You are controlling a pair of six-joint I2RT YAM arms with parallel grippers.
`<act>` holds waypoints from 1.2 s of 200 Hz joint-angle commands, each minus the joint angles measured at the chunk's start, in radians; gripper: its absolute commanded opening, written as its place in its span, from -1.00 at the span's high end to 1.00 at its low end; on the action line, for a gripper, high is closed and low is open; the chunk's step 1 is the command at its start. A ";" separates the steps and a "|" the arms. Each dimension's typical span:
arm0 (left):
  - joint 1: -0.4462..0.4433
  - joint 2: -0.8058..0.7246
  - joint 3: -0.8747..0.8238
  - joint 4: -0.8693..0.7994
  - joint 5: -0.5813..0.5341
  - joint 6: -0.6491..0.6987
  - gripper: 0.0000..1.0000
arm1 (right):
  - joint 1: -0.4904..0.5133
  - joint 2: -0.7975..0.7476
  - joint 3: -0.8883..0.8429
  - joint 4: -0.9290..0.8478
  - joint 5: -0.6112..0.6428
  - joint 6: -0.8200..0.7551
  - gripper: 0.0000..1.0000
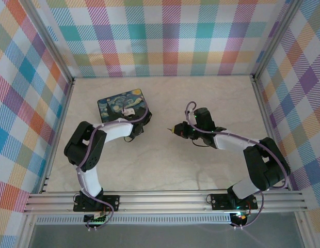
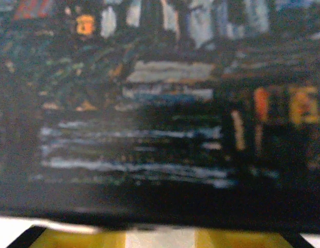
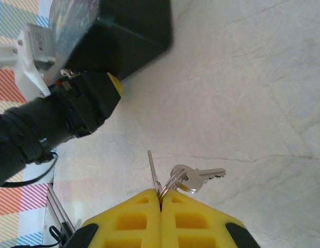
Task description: Unlock a padlock with a key
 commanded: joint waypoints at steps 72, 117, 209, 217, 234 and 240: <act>0.073 -0.161 0.161 -0.246 0.509 -0.077 0.61 | 0.154 -0.043 -0.054 0.146 0.077 0.044 1.00; 0.076 -0.174 0.237 -0.331 0.670 -0.157 0.63 | 0.234 -0.035 -0.060 0.259 0.119 0.058 1.00; 0.078 -0.287 0.227 -0.333 0.873 -0.330 0.63 | 0.270 -0.168 -0.166 0.379 0.187 -0.100 1.00; 0.078 -0.296 0.226 -0.339 0.884 -0.330 0.63 | 0.270 -0.172 -0.179 0.410 0.182 -0.125 1.00; 0.081 -0.314 0.216 -0.347 0.916 -0.338 0.63 | 0.270 -0.177 -0.201 0.491 0.162 -0.184 1.00; 0.081 -0.322 0.208 -0.340 0.930 -0.345 0.63 | 0.270 -0.177 -0.207 0.519 0.152 -0.205 1.00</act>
